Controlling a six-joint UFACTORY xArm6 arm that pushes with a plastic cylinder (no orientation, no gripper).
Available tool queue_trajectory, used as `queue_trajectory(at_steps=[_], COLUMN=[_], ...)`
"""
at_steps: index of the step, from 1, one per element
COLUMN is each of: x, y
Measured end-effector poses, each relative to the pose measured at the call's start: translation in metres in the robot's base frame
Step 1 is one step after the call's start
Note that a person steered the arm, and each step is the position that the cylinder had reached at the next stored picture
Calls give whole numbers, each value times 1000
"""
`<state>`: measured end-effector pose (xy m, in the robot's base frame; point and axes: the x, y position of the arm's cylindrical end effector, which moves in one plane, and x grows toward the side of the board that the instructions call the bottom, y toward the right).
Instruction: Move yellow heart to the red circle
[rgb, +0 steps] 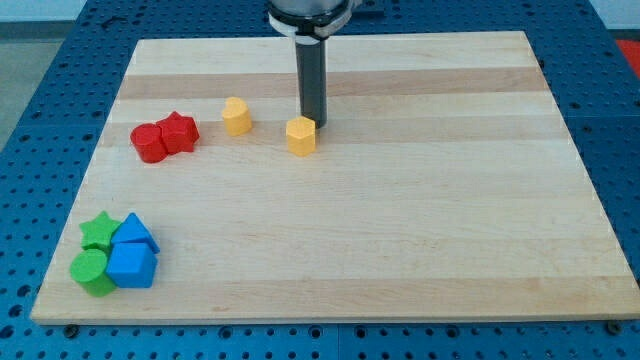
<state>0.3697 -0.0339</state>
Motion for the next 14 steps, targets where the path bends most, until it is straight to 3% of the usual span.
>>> queue_trajectory(at_steps=[3,4,5,7,8,11,14], x=[18,1,-6,-15,-48,-63,-48], y=[-85,-111,-119,-66,-69,-148,-148])
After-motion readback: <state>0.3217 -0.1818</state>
